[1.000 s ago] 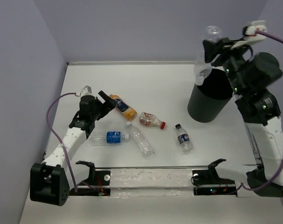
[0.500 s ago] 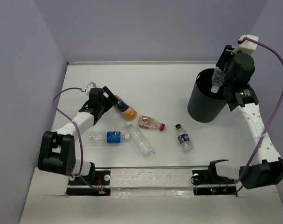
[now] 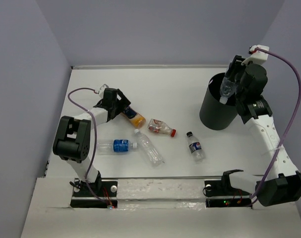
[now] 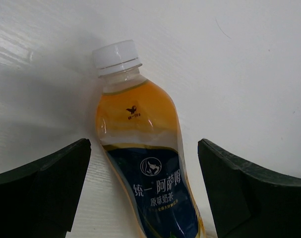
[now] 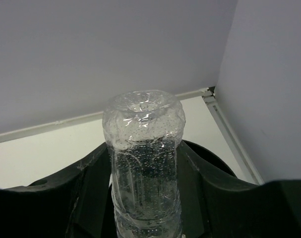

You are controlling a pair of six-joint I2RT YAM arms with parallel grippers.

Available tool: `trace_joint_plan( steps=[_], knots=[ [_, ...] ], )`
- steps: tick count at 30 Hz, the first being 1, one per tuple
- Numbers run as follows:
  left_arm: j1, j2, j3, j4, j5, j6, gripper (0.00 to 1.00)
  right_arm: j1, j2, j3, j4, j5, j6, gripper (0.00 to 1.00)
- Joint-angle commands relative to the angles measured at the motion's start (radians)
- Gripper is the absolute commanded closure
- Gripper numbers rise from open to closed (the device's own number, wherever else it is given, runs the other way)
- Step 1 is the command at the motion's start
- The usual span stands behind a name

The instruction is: Put the plastic bottles in the bin

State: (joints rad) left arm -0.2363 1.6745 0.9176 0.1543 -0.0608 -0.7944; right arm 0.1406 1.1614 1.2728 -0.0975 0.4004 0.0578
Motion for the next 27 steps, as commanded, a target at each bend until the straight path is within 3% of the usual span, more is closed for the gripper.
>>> trace_joint_plan(
  steps=[1,6,9,10,11,13,16,21,27],
  knots=[
    [-0.006,0.037,0.066,0.028,-0.025,-0.011,0.01,-0.001,-0.011,-0.026,0.048,0.017,0.008,0.45],
    [-0.006,0.059,0.089,0.034,-0.046,-0.011,0.07,-0.001,-0.02,-0.004,-0.01,-0.02,0.016,0.17],
    [-0.006,0.068,0.099,0.034,-0.057,-0.008,0.16,-0.001,-0.002,0.074,-0.158,-0.076,0.049,0.15],
    [-0.005,0.07,0.104,0.031,-0.06,-0.005,0.28,-0.001,-0.003,0.088,-0.194,-0.145,0.063,0.15],
    [-0.005,0.071,0.104,0.028,-0.065,-0.003,0.32,-0.001,-0.008,0.094,-0.241,-0.182,0.085,0.15],
    [-0.003,0.064,0.102,0.034,-0.076,0.0,0.45,-0.001,-0.052,0.06,-0.255,-0.253,0.103,0.15],
    [-0.005,0.048,0.099,0.034,-0.092,0.012,0.51,-0.001,-0.106,0.016,-0.261,-0.321,0.125,0.14],
    [-0.005,0.001,0.112,0.034,-0.105,0.041,0.75,-0.001,-0.212,-0.053,-0.292,-0.481,0.18,0.14],
    [-0.006,0.036,0.13,-0.002,-0.108,0.06,0.73,-0.001,-0.311,-0.164,-0.301,-0.529,0.198,0.14]
  ],
)
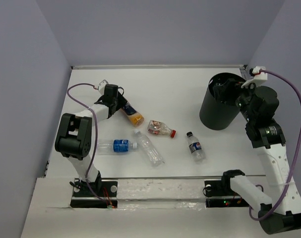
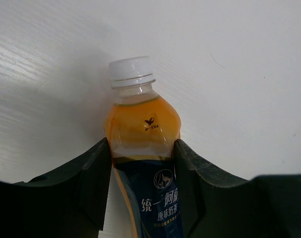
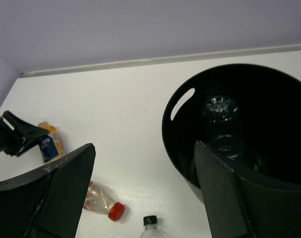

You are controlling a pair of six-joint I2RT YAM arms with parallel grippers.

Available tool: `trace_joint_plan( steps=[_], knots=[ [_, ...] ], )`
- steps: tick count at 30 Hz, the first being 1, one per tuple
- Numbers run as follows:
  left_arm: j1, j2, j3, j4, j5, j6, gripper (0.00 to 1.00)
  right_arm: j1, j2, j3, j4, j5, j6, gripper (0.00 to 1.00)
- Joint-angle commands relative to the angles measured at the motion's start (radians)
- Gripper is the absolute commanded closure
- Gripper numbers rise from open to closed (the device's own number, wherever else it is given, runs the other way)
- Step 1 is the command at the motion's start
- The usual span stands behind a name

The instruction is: Put the plastic bottles in the bin

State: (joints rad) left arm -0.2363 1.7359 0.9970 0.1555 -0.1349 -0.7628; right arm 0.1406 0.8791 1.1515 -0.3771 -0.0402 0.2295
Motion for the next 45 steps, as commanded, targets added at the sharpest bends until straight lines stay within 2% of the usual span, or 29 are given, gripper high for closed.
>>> trace_joint_plan(
  steps=[1,5,11,15,20,23,28,29,31,34,38,45],
  knots=[
    [-0.006,-0.009,0.048,-0.001,-0.025,0.028,0.74,-0.001,-0.031,-0.059,-0.028,-0.124,0.028,0.14],
    [-0.005,-0.012,0.045,0.01,-0.011,0.017,0.85,-0.001,-0.045,-0.099,-0.031,-0.234,0.05,0.14],
    [-0.021,-0.174,0.083,0.018,-0.035,0.025,0.88,-0.001,-0.095,-0.165,-0.013,-0.285,0.073,0.14],
    [-0.057,-0.3,0.205,-0.011,-0.093,0.071,0.91,-0.001,-0.132,-0.199,-0.011,-0.282,0.087,0.14],
    [-0.175,-0.351,0.382,-0.062,-0.178,0.143,0.92,-0.001,-0.19,-0.256,-0.013,-0.259,0.119,0.14],
    [-0.321,-0.34,0.52,-0.065,-0.213,0.175,0.92,-0.001,-0.245,-0.303,-0.029,-0.256,0.158,0.17],
    [-0.492,-0.215,0.741,-0.066,-0.275,0.236,0.92,-0.001,-0.374,-0.395,-0.08,-0.27,0.212,0.32],
    [-0.517,-0.188,0.821,-0.066,-0.282,0.258,0.92,-0.001,-0.391,-0.406,-0.091,-0.277,0.223,0.51],
    [-0.581,-0.101,0.902,-0.066,-0.296,0.278,0.92,-0.001,-0.436,-0.441,-0.112,-0.314,0.255,0.66],
    [-0.656,0.026,1.064,-0.065,-0.33,0.324,0.92,-0.001,-0.482,-0.463,-0.15,-0.342,0.274,0.81],
    [-0.731,0.189,1.286,-0.024,-0.382,0.384,0.92,-0.001,-0.528,-0.46,-0.219,-0.359,0.271,0.86],
    [-0.802,0.424,1.465,0.134,-0.411,0.425,0.92,-0.001,-0.597,-0.46,-0.289,-0.397,0.269,0.84]
  ],
)
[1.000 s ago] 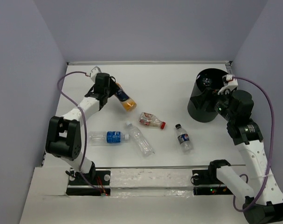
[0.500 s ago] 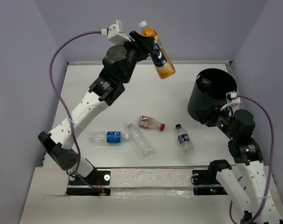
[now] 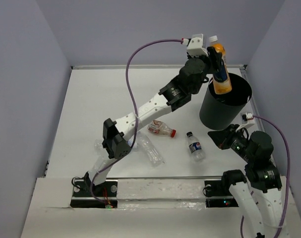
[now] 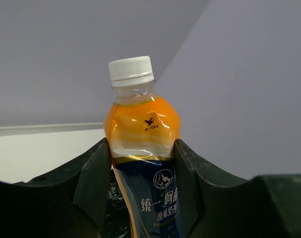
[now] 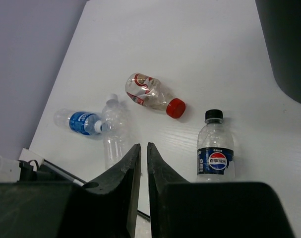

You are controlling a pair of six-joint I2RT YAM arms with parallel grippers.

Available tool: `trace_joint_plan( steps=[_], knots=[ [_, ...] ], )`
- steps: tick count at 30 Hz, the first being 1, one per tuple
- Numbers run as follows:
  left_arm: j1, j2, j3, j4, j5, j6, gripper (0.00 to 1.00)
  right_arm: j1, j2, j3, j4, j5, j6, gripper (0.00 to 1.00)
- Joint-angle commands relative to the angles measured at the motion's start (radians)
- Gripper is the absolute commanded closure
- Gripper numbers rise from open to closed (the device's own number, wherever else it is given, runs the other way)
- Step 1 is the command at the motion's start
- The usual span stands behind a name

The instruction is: Put the plastic bottles in the bin

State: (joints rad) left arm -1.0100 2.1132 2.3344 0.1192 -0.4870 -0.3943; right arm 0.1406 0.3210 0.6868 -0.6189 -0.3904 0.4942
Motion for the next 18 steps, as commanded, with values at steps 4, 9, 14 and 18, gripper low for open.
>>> trace_joint_plan(
  steps=[4,9,14,18],
  knots=[
    [-0.048,0.117,0.129,0.272,-0.068,0.103,0.92,-0.001,-0.056,0.0,-0.065,-0.067,0.004,0.83],
    [-0.071,0.206,0.163,0.364,-0.079,0.178,0.83,-0.001,-0.069,0.017,-0.088,-0.064,-0.012,0.83],
    [-0.076,0.242,0.184,0.375,-0.071,0.193,0.19,-0.001,-0.069,0.019,-0.093,-0.05,-0.011,0.63],
    [-0.076,0.167,0.139,0.343,-0.061,0.27,0.02,-0.001,-0.034,0.016,-0.087,-0.038,-0.005,0.34]
  ],
)
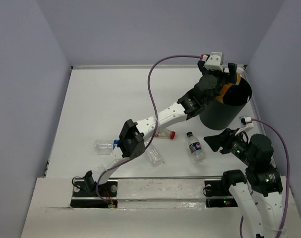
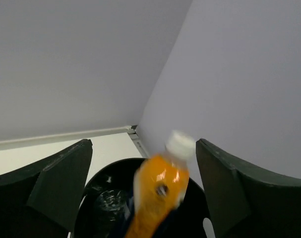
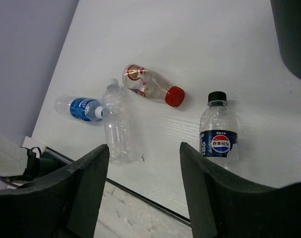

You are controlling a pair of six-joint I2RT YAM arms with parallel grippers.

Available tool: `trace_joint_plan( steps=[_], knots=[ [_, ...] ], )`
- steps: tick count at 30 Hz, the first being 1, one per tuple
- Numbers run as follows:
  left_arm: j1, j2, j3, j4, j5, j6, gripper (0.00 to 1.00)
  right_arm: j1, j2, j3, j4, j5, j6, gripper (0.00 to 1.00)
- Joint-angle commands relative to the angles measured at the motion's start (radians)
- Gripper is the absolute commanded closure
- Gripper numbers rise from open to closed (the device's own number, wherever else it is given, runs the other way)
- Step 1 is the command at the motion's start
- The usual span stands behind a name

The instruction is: Put the plastic bottles in the bin

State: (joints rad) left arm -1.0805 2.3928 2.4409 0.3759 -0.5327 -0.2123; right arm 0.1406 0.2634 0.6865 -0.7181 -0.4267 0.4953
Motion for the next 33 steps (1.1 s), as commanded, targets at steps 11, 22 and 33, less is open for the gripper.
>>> trace_joint_plan(
  steps=[11,22,33],
  knots=[
    [0.001,-0.907,-0.92,-0.106,-0.076,-0.103,0.01,-0.001,0.178,-0.016,0.049,0.029,0.022,0.13],
    [0.007,-1.412,-1.566,-0.558,-0.007,-0.579,0.05,0.01,0.33,-0.07,0.088,0.092,0.063,0.1],
    [0.005,-1.622,-1.758,-0.865,0.238,-0.829,0.04,0.369,0.692,-0.079,0.154,0.39,0.132,0.05]
  ],
)
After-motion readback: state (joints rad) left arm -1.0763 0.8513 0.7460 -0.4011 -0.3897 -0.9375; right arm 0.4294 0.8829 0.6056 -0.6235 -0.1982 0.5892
